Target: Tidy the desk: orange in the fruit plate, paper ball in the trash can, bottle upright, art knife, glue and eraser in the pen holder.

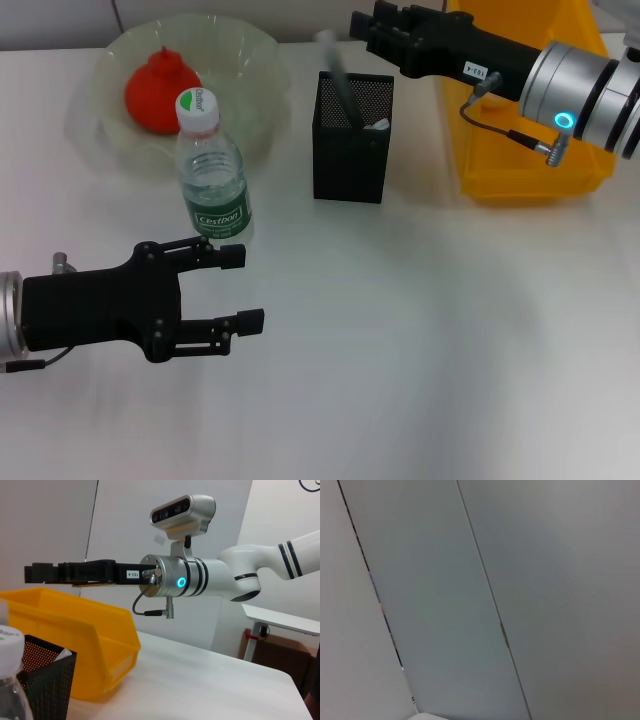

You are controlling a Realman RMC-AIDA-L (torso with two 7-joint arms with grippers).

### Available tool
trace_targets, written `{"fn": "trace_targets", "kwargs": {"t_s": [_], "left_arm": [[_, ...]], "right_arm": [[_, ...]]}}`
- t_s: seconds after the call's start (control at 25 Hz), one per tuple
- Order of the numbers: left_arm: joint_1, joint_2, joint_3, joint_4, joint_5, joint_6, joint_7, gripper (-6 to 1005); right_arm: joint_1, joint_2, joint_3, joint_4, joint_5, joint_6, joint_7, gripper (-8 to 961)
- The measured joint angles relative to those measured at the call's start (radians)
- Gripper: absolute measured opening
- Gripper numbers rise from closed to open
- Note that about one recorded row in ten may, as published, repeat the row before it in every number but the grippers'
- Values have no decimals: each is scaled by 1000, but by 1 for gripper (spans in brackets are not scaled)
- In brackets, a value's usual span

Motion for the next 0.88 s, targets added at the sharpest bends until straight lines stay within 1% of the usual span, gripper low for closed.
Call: {"fn": "trace_targets", "kwargs": {"t_s": [0.16, 0.2, 0.24, 0.28, 0.32, 0.36, 0.4, 0.44, 0.48, 0.52, 0.56, 0.6, 0.64, 0.68, 0.72, 0.76, 0.88], "left_arm": [[1, 0, -1, 0, -1, -1, 1, 799], [2, 1, -3, 0, -2, 0, 0, 799], [4, 2, -13, 1, -3, 3, -2, 798], [4, 2, -13, 1, -3, 3, -2, 798], [4, 2, -13, 1, -3, 3, -2, 798], [5, 4, -20, 2, -4, 8, -5, 798], [5, 4, -20, 2, -4, 8, -5, 798], [5, 4, -20, 2, -4, 8, -5, 798], [5, 4, -20, 2, -4, 8, -5, 798], [6, 28, -47, 7, 0, 49, -10, 798], [7, 31, -48, 8, 0, 54, -10, 798], [7, 34, -50, 9, 0, 62, -11, 798], [10, 48, -58, 13, 0, 100, -13, 798], [10, 48, -58, 13, 0, 100, -13, 798], [10, 53, -61, 15, 1, 114, -13, 798], [11, 56, -63, 18, 1, 124, -13, 798], [11, 59, -64, 27, 2, 145, -15, 798]], "right_arm": [[-17, -5, 1, -15, 3, -37, 21, 404], [-31, -6, 1, -33, 3, -59, 36, 437], [-77, -11, -9, -97, -13, -133, 65, 461], [-77, -11, -9, -97, -13, -133, 65, 485], [-142, -17, -42, -202, -76, -251, 73, 509], [-182, -20, -63, -266, -127, -324, 73, 534], [-182, -20, -63, -266, -127, -324, 73, 558], [-255, -22, -85, -369, -220, -447, 73, 582], [-255, -22, -85, -369, -220, -447, 73, 606], [-326, -18, -83, -439, -298, -561, 70, 630], [-326, -18, -83, -439, -298, -561, 70, 672], [-353, -16, -81, -455, -332, -621, 59, 714], [-378, -14, -69, -458, -373, -704, 39, 756], [-378, -14, -69, -458, -373, -704, 39, 798], [-386, -14, -59, -452, -389, -737, 29, 840], [-391, -13, -51, -444, -401, -763, 21, 840], [-399, -11, -41, -419, -407, -783, 4, 840]]}}
